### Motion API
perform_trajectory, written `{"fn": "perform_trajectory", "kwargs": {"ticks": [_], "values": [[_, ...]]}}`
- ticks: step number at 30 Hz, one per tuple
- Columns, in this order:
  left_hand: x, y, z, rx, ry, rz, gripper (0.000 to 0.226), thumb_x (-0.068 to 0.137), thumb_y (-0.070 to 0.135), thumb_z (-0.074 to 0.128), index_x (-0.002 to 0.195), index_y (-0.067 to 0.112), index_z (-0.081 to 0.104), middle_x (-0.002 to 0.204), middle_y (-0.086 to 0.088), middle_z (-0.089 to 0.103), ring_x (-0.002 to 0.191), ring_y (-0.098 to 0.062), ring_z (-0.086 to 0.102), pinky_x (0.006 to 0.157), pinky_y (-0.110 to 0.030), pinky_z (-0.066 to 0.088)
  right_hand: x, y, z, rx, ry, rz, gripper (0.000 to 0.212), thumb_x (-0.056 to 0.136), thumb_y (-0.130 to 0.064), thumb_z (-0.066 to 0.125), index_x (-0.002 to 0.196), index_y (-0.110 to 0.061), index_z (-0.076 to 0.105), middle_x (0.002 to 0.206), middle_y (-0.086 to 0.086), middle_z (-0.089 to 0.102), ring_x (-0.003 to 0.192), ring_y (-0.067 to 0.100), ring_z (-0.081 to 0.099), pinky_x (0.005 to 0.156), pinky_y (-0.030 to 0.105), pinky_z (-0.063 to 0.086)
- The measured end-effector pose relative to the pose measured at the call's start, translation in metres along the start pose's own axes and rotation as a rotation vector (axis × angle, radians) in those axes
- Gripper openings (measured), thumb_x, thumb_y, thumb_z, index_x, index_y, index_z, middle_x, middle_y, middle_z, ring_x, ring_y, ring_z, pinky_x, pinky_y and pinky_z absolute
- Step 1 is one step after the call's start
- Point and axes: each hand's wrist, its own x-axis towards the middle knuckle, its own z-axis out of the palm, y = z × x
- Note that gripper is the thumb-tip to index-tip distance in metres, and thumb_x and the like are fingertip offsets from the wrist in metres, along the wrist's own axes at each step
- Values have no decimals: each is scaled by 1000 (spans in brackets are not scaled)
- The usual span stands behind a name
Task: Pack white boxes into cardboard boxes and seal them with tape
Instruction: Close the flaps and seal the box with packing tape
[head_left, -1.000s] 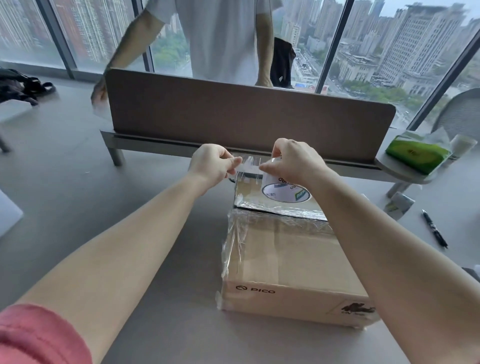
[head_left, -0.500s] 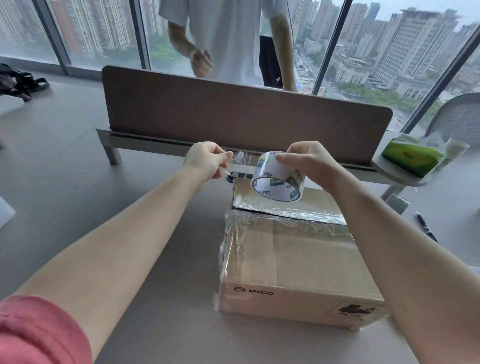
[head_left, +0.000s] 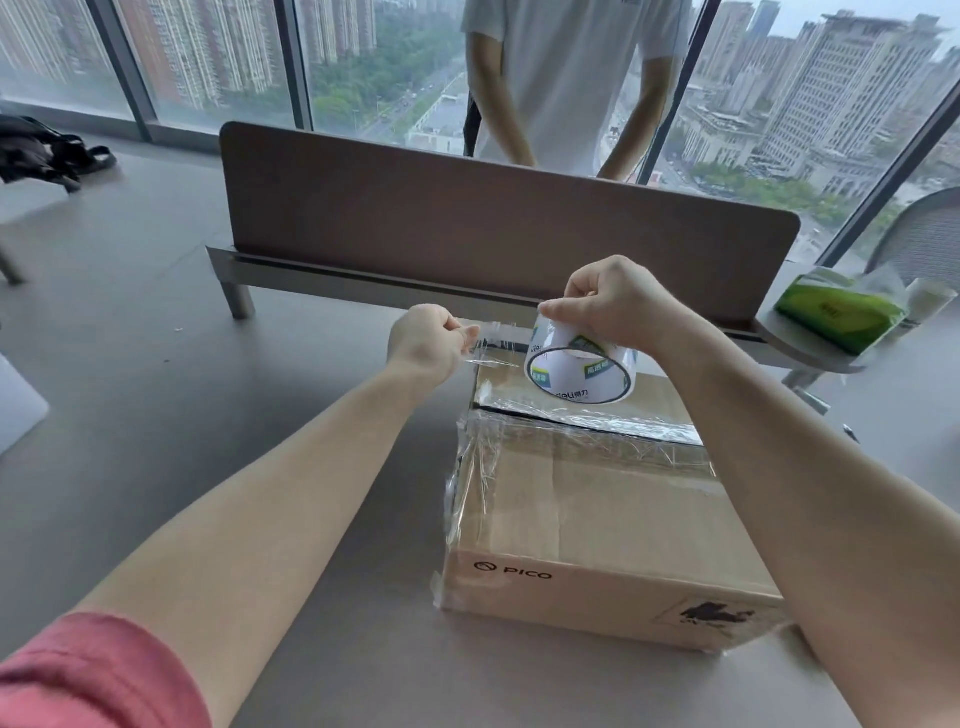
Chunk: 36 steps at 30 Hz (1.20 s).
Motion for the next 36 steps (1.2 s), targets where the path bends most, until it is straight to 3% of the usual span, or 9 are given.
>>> {"fn": "perform_trajectory", "kwargs": {"ticks": [5,8,10,13,15,18,23,29,36], "values": [[-4,-10,-2,2,-44,-89,36,93,24,54,60,14,45,55,-3,44,55,-20,40,51,-26,32,-5,4,5,-241,-36,50,33,80,-39,64,57,-19,53,65,-2,56,70,19,54,60,25,40],[-4,-10,-7,-18,-77,-97,38,93,23,54,59,13,43,48,-4,46,49,-19,37,53,-25,33,-11,8,8,-390,-24,80,33,79,-41,63,59,-18,52,65,-3,53,75,23,54,57,25,33],[-5,-13,-5,-86,-134,-125,36,94,22,53,61,11,43,59,-8,50,48,-18,34,60,-26,38,-12,7,4,-433,-22,87,33,79,-43,64,61,-18,53,66,-2,53,75,23,53,54,24,31],[-9,-21,0,-189,-196,-195,32,93,24,54,66,8,46,78,-12,52,39,-12,34,54,-25,37,-11,6,-4,-433,-48,112,42,75,-51,66,55,-16,51,60,-2,50,67,20,51,51,23,29],[-11,-26,3,-239,-237,-241,30,92,24,55,69,7,47,76,-8,53,34,-8,30,51,-22,32,-11,12,-5,-330,-90,135,52,75,-51,66,47,-15,41,52,-1,40,55,17,40,50,25,26],[-12,-29,5,-352,-257,-311,29,91,25,57,71,4,50,72,-4,52,50,-11,22,49,-19,30,-11,18,-1,-158,-140,152,54,76,-41,68,46,-13,33,53,1,30,53,17,30,54,28,24],[-12,-37,15,-333,-224,-330,30,87,30,61,74,4,52,73,-4,53,48,-11,25,49,-19,34,-12,18,4,-313,-137,170,34,73,-33,65,56,-14,44,57,1,39,64,21,40,60,29,33],[-8,-49,19,-268,-174,-306,34,87,33,61,67,7,51,75,-6,59,38,-12,32,53,-25,35,-12,15,20,-405,-176,201,33,74,-32,63,53,-15,44,56,0,43,65,22,44,53,23,30],[-10,-65,28,-280,-172,-332,36,88,32,60,65,8,47,81,-13,55,45,-17,24,49,-24,29,-8,11,31,-470,-201,198,36,78,-35,62,55,-12,44,57,-1,45,54,15,41,49,22,25]]}}
